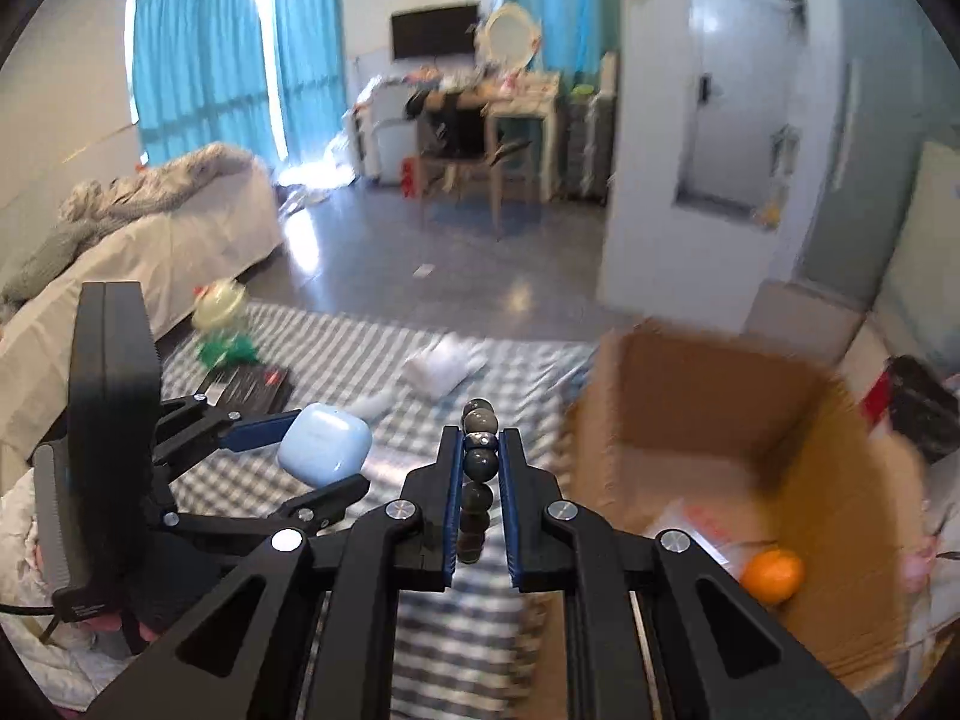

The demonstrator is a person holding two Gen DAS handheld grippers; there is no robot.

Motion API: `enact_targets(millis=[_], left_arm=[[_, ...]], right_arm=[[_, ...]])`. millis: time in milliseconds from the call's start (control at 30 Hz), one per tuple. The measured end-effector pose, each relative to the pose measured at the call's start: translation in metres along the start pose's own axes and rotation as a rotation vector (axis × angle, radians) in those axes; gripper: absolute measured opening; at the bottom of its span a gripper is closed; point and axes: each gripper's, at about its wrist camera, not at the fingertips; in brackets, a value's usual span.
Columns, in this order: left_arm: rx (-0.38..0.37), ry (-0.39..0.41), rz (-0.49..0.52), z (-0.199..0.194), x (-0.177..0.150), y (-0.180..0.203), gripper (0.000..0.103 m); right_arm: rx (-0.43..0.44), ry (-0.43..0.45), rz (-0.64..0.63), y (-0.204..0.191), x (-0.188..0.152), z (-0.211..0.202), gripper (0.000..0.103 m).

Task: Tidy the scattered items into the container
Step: 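Carry the earbud case with the left tool while the right carries the bracelet over the box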

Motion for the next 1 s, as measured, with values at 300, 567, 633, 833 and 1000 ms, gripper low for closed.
enact_targets(millis=[300,567,633,833,1000], left_arm=[[-0.191,0.093,0.142,0.008,0.064,0.099,0.056],[-0.21,-0.113,0.156,0.091,0.055,0.143,0.056],[-0.193,-0.15,0.155,0.104,0.048,0.145,0.056],[-0.128,-0.15,0.181,0.105,0.043,0.151,0.074],[-0.146,-0.116,0.137,0.088,0.046,0.132,0.084]], right_arm=[[-0.238,0.087,0.07,0.082,0.008,-0.062,0.011],[-0.236,-0.158,0.178,0.134,-0.05,0.006,0.011],[-0.219,-0.223,0.211,0.146,-0.064,0.027,0.011],[-0.225,-0.295,0.25,0.165,-0.084,0.051,0.012],[-0.246,-0.255,0.311,0.181,-0.08,0.035,0.06]])
Point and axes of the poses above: each gripper's, at about its wrist camera, not at the fingertips, and z roughly the way its jaws point, y to its right, x to its top, and after that the axes turned 4 degrees about -x, right-handed
